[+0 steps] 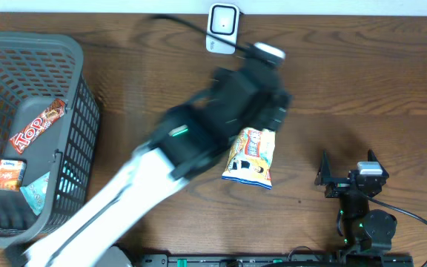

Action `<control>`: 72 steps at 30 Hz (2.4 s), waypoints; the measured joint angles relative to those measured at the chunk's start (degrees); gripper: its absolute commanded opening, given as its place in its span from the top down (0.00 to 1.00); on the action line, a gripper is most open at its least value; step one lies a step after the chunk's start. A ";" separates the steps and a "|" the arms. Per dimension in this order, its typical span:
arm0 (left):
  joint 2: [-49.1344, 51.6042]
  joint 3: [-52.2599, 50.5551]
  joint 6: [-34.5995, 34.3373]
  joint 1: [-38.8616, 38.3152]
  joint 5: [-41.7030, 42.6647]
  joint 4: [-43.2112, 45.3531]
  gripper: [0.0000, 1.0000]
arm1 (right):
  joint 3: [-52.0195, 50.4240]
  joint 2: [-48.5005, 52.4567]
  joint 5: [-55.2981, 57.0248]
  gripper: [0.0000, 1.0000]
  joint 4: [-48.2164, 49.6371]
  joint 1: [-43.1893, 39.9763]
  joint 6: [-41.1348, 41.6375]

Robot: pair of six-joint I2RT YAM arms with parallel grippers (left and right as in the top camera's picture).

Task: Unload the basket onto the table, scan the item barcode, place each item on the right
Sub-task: 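Place the snack bag beside the blue bottle and release, then reach the left gripper into the basket and grasp the green wipes pack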

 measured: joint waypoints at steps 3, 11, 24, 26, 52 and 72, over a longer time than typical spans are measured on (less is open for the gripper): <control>-6.91 0.04 -1.31 4.35 -9.09 -3.08 0.02 | 0.00 0.00 0.00 0.01 0.00 0.00 0.00; -17.99 0.02 -17.20 35.52 -20.81 -17.97 0.00 | 0.00 0.02 0.00 0.01 0.02 0.00 0.00; -10.73 -7.50 -49.94 76.85 -7.56 -33.38 0.00 | 0.00 0.00 0.00 0.01 0.00 0.00 -0.02; -7.58 -9.86 -52.43 79.47 -4.39 -33.33 0.01 | 0.00 0.00 0.00 0.01 0.00 0.00 0.00; 9.79 -34.03 -61.29 83.87 5.46 -11.45 0.02 | 0.00 0.00 0.00 0.01 0.00 0.00 -0.02; 12.00 -43.63 -62.01 83.82 4.46 2.03 0.35 | 0.00 0.00 0.00 0.01 0.00 0.00 0.00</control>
